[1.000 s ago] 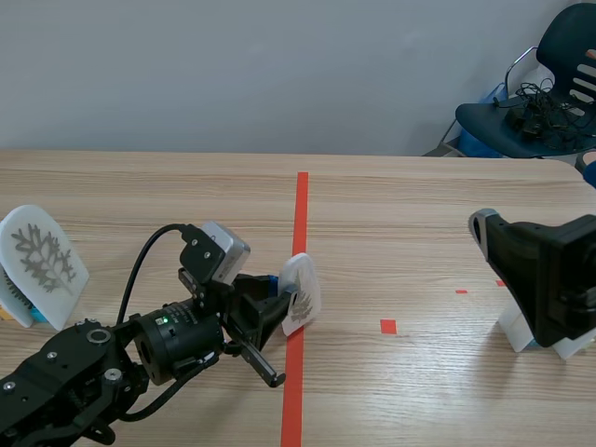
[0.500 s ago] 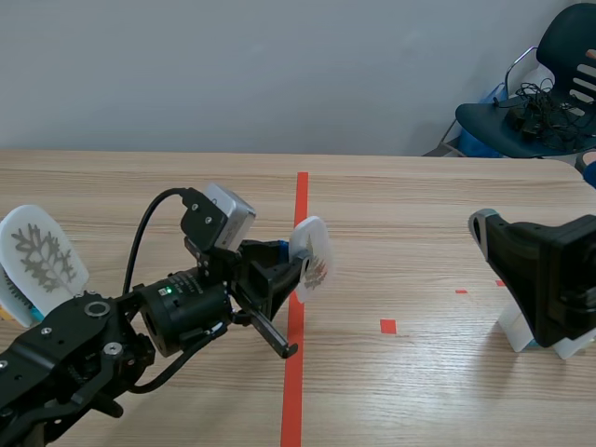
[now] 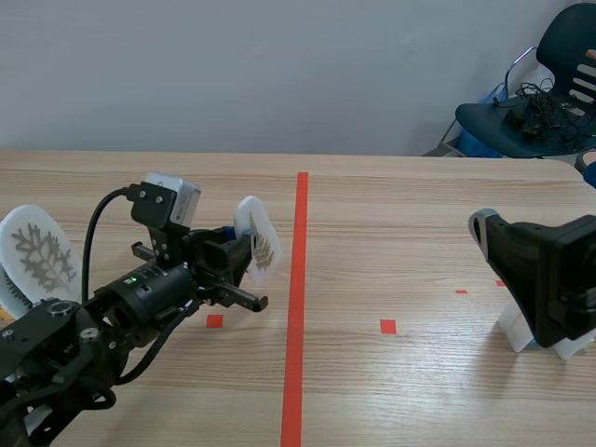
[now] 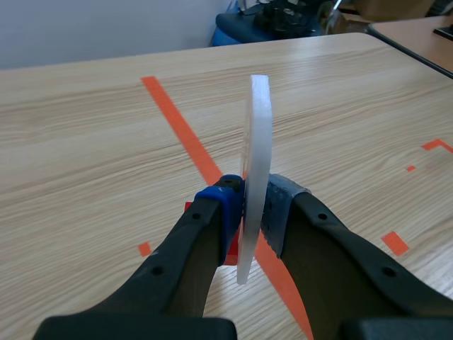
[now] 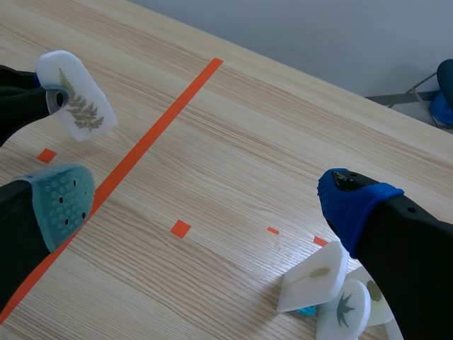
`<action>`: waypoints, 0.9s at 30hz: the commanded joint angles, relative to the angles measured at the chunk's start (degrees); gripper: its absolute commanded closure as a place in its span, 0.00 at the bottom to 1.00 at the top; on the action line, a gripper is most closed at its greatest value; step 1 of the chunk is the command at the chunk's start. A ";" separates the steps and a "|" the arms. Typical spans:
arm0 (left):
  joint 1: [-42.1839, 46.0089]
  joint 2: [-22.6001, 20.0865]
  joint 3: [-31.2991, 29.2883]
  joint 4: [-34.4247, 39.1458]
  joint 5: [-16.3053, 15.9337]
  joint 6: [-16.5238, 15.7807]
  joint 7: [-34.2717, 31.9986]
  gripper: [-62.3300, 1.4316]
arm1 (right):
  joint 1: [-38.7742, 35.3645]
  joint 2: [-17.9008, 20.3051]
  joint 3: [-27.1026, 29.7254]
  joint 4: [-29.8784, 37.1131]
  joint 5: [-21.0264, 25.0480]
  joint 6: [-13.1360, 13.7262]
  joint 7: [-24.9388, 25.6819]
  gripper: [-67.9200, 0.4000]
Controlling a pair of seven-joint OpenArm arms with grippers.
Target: Do the leaf sorting experiment
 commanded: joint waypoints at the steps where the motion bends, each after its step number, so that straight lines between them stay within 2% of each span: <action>1: -0.59 0.15 -1.38 0.79 -0.55 -0.37 -0.48 0.84 | 0.79 0.13 0.28 0.33 0.39 -0.22 1.07 0.00; 7: -0.59 0.13 -5.22 0.79 -0.63 -0.39 -0.46 0.84 | 0.79 0.13 0.28 0.33 0.39 -0.22 1.07 0.00; 9: -0.48 0.13 -6.32 0.79 -1.86 -0.39 -0.04 0.84 | 0.79 0.13 0.28 0.33 0.39 -0.22 1.05 0.00; 13: 0.37 0.11 -8.79 0.76 -2.03 -0.31 0.17 0.84 | 0.79 0.13 0.28 0.33 0.39 -0.22 1.07 0.00; 17: 2.16 0.09 -11.69 0.72 -2.05 2.43 0.11 0.84 | 0.79 0.13 0.28 0.33 0.39 -0.22 1.07 0.00; 21: 4.13 -1.05 -15.02 0.72 -5.09 2.71 -0.02 0.84 | 0.79 0.13 0.28 0.33 0.39 -0.22 1.07 0.00; 27: 5.92 -2.86 -19.85 0.61 -7.34 3.72 -0.04 0.84 | 0.81 0.15 0.28 0.33 0.42 -0.22 1.09 0.00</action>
